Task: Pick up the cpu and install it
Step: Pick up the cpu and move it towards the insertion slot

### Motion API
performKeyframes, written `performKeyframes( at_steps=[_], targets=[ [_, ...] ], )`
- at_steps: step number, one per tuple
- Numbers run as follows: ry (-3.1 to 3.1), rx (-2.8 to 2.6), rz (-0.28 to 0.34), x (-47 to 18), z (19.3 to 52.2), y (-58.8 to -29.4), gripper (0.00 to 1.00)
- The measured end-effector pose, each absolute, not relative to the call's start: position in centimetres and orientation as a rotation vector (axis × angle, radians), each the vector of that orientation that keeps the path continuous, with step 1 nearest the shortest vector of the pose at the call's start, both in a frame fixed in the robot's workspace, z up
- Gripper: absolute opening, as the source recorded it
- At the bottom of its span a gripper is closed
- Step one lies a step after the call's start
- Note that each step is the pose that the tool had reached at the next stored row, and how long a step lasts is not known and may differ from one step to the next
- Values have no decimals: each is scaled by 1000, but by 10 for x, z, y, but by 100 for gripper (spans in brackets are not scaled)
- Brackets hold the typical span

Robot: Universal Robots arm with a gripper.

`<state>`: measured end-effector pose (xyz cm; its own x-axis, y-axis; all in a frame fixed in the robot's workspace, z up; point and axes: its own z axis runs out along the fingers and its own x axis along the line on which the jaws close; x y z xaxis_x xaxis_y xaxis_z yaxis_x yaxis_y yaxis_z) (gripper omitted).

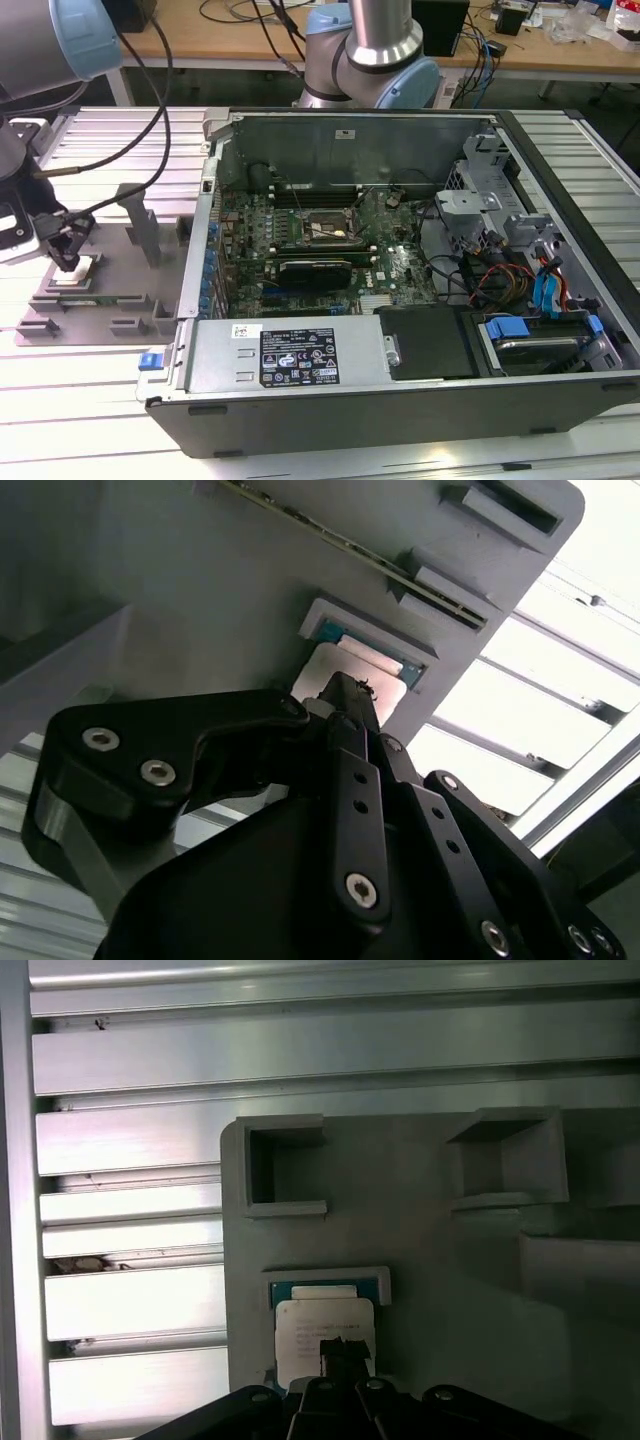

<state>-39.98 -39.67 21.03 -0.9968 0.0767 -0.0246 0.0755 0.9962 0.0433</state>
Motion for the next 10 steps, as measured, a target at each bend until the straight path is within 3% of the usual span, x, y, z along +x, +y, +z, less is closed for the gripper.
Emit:
performKeyframes(
  at_steps=[5,9,10],
  targets=[
    [3112,119,66,-400,210,-397,11],
    [3112,119,66,-400,210,-397,42],
    [3112,119,66,-400,210,-397,42]
  ],
)
